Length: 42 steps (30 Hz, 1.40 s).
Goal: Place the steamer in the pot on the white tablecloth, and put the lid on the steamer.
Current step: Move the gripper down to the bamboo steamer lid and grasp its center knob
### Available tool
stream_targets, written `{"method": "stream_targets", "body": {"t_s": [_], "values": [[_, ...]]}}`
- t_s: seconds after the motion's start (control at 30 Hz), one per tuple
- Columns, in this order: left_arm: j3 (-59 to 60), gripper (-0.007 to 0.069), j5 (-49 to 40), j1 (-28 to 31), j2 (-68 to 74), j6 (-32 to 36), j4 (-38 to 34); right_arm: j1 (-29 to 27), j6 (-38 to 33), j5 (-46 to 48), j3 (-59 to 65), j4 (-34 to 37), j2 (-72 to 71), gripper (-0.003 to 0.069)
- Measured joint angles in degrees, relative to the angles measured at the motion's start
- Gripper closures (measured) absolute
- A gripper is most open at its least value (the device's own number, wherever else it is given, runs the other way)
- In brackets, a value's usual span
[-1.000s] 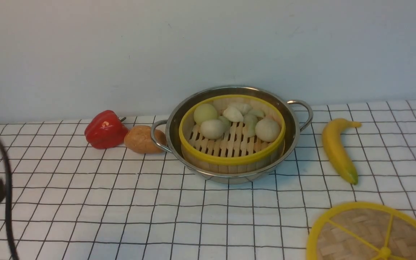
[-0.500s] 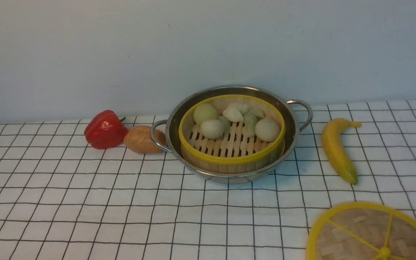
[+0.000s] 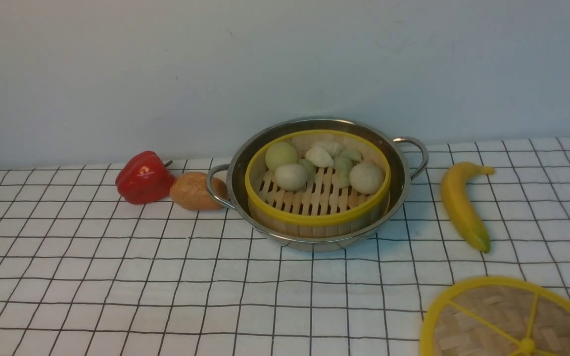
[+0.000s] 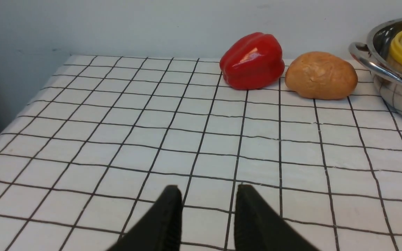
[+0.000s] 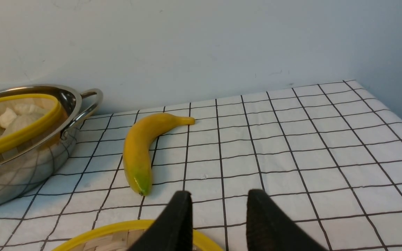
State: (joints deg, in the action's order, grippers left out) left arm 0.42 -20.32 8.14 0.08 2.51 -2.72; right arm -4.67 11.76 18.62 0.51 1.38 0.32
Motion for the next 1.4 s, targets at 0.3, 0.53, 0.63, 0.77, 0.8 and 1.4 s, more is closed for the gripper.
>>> {"method": "stream_targets", "body": {"t_s": [0.3, 0.53, 0.63, 0.77, 0.8, 1.4], "values": [[0.0, 0.0385, 0.8, 0.0, 0.0, -0.1, -0.6, 0.0, 0.0, 0.0, 0.0, 0.0, 0.0, 0.0419], [0.0, 0.0382, 0.8, 0.0, 0.0, -0.1, -0.7, 0.0, 0.0, 0.0, 0.0, 0.0, 0.0, 0.0419], [0.0, 0.0382, 0.8, 0.0, 0.0, -0.1, -0.7, 0.0, 0.0, 0.0, 0.0, 0.0, 0.0, 0.0419], [0.0, 0.0382, 0.8, 0.0, 0.0, -0.1, -0.7, 0.0, 0.2, 0.0, 0.0, 0.1, 0.0, 0.0419], [0.0, 0.0382, 0.8, 0.0, 0.0, -0.1, -0.7, 0.0, 1.5, -0.7, 0.0, 1.3, 0.0, 0.0419], [0.0, 0.0382, 0.8, 0.0, -0.1, -0.1, -0.7, 1.3, -6.3, 29.8, -40.1, 21.1, 18.2, 0.0419]]}}
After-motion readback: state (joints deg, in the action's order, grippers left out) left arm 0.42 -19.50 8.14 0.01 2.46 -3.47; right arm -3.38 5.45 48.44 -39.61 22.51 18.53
